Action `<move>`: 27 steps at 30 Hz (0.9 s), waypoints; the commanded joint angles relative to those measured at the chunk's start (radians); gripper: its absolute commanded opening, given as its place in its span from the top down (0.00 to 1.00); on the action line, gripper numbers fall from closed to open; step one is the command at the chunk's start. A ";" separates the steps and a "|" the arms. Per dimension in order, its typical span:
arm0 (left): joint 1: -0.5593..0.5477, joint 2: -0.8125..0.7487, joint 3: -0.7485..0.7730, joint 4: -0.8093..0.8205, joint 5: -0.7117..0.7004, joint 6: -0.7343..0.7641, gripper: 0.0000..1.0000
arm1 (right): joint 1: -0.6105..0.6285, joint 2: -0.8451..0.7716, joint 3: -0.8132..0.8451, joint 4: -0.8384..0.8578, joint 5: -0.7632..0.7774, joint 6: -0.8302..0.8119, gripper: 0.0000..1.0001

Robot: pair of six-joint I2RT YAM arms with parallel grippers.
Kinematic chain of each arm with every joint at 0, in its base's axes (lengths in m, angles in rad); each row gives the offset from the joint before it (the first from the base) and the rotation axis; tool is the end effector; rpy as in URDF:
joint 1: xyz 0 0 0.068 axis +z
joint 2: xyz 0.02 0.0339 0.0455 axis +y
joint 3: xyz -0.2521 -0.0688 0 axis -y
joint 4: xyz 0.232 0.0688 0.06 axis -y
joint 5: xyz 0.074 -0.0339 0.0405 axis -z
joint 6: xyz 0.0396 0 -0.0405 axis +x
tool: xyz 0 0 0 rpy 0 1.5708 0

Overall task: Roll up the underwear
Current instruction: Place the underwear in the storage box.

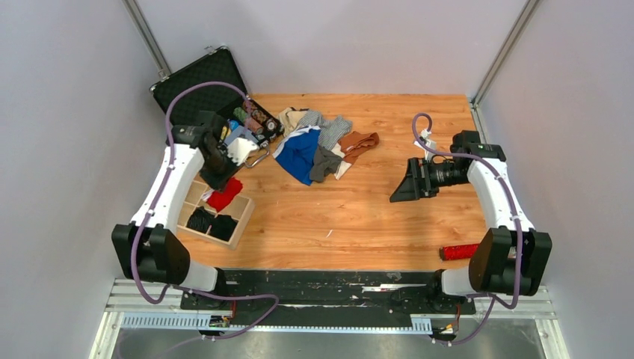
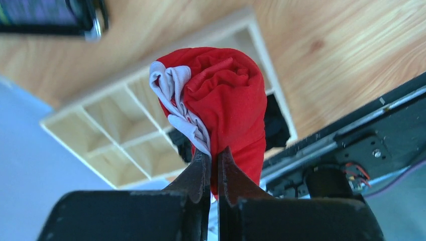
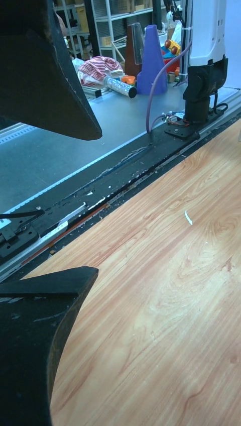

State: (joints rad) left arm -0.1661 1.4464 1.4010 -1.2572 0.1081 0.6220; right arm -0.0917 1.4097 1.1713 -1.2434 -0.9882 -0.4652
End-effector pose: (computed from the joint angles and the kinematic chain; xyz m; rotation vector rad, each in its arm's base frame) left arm 0.2491 -0.0461 0.3037 1.1156 2.6287 -0.0634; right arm 0.2298 0.0121 0.2704 -0.5235 2.4473 1.2652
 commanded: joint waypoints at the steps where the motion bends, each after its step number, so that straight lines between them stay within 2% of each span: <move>1: 0.120 -0.045 -0.017 -0.095 -0.084 -0.001 1.00 | -0.029 0.002 -0.012 0.020 0.009 -0.002 0.00; 4: 0.160 0.015 0.003 -0.075 -0.095 0.018 1.00 | -0.045 0.024 0.011 0.024 -0.014 0.013 0.00; 7: 0.198 0.041 0.013 -0.036 -0.082 0.100 1.00 | -0.046 0.029 0.033 0.024 0.000 0.005 0.00; 9: 0.202 0.048 0.011 -0.019 -0.042 0.170 1.00 | -0.046 0.033 0.036 0.021 0.014 0.003 0.00; 12: 0.202 0.072 -0.002 -0.034 0.114 0.297 1.00 | -0.046 0.038 0.030 0.018 0.017 -0.001 0.00; 14: 0.201 0.099 -0.019 -0.015 0.132 0.355 1.00 | -0.046 0.038 0.031 0.012 0.021 -0.003 0.00; 22: 0.179 0.258 0.029 -0.016 0.095 0.468 1.00 | -0.059 0.043 0.030 -0.011 0.065 -0.036 0.00; 27: 0.113 0.304 0.017 -0.034 0.052 0.541 1.00 | -0.082 0.052 0.028 -0.014 0.070 -0.044 0.00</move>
State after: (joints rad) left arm -0.0029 1.7283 1.4006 -1.2778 0.1516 1.0657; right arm -0.1543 1.4536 1.1717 -1.2423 -0.9237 -0.4824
